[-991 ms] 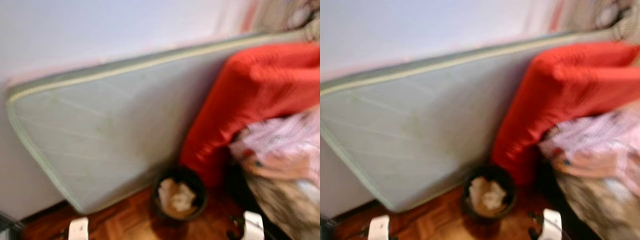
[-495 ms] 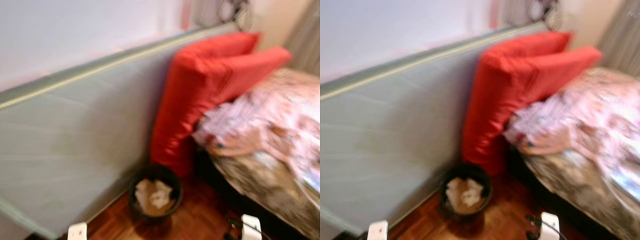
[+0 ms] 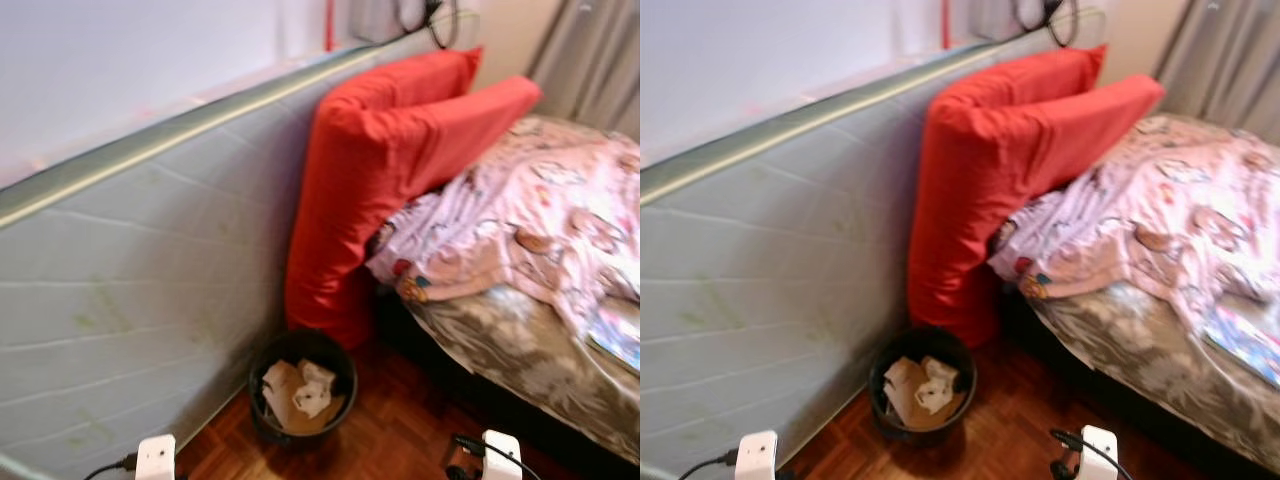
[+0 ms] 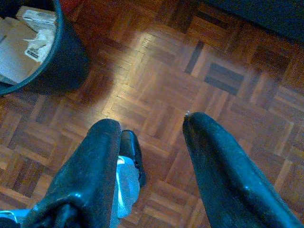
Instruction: Clean up the room
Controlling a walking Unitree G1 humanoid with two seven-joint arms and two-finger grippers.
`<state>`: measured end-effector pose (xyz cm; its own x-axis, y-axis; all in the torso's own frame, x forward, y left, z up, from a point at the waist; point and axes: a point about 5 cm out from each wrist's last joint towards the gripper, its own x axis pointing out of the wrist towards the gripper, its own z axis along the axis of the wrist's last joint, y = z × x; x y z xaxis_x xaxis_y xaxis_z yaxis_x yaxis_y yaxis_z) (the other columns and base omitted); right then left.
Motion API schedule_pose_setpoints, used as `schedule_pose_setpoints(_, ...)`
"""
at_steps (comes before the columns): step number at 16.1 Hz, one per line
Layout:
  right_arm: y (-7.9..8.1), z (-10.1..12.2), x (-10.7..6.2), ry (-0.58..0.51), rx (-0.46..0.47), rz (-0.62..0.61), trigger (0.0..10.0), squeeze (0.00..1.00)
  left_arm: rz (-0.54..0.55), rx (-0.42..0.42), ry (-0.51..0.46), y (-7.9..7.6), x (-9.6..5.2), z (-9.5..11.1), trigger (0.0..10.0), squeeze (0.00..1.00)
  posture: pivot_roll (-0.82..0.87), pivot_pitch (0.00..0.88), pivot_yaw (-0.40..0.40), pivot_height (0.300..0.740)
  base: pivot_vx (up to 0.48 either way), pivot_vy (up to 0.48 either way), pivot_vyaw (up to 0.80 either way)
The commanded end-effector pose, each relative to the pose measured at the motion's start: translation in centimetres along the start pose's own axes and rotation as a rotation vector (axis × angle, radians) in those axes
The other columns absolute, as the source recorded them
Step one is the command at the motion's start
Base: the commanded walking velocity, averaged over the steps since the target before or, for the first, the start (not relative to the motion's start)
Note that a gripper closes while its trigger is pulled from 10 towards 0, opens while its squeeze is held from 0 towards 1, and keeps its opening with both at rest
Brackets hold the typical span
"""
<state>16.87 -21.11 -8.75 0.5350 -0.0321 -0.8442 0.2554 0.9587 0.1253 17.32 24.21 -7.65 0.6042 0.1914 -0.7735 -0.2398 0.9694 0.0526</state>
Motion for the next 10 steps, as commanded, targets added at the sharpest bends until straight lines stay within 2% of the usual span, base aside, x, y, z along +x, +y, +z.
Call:
schedule_pose_setpoints(1,-0.08,0.4,0.02,-0.021,0.014,-0.008,10.0,0.0,-0.009,0.009,0.012,-0.14,-0.06,-0.35,10.0,0.0,0.05,0.0,-0.014,0.74,0.0,-0.247,0.0)
schedule_pose_setpoints(5,-0.1,0.46,0.02,-0.023,0.018,-0.011,10.0,0.0,-0.009,0.006,0.027,-0.27,-0.13,-0.78,10.0,0.0,0.05,0.0,-0.016,0.74,0.0,-0.25,0.0)
schedule_pose_setpoints(10,-0.15,0.49,0.03,-0.012,-0.003,-0.013,10.0,0.0,-0.007,-0.002,0.042,-0.29,-0.2,-1.17,10.0,0.0,0.04,0.0,-0.017,0.74,0.0,-0.249,-0.76)
